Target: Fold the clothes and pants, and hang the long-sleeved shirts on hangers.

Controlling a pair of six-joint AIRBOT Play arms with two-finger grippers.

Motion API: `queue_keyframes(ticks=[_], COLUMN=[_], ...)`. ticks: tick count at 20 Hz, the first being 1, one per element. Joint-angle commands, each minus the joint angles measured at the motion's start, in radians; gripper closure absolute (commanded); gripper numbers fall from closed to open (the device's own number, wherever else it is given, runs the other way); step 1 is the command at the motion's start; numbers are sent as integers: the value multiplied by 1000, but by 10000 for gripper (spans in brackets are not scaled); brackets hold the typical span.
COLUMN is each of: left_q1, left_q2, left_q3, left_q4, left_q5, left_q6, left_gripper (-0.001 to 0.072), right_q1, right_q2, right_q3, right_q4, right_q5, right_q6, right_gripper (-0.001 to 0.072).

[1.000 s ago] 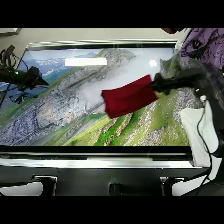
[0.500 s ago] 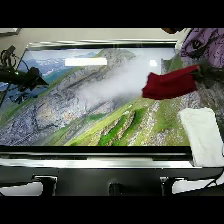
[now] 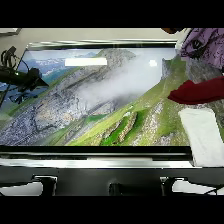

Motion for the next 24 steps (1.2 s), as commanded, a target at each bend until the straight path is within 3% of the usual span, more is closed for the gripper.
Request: queue_keyframes(ticks=[1,6,17,24], left_q1=[-1,-1,-1,-1], left_q2=[0,0,0,0], left_q3=[1,1,1,1], left_q4=[0,0,0,0], left_q5=[-4,-4,-4,-13], left_q6=[0,0,0,0], left_gripper=[692,692,692,692], right_q1=[-5,-5,-5,-5], right_q2=[56,121,131,240], right_q3=[1,1,-61,-366], right_q4=[-143,-250,-510,-664], right_q5=[-63,-164,-507,-499], right_q6=[76,142,143,137], right_gripper=[685,685,685,685])
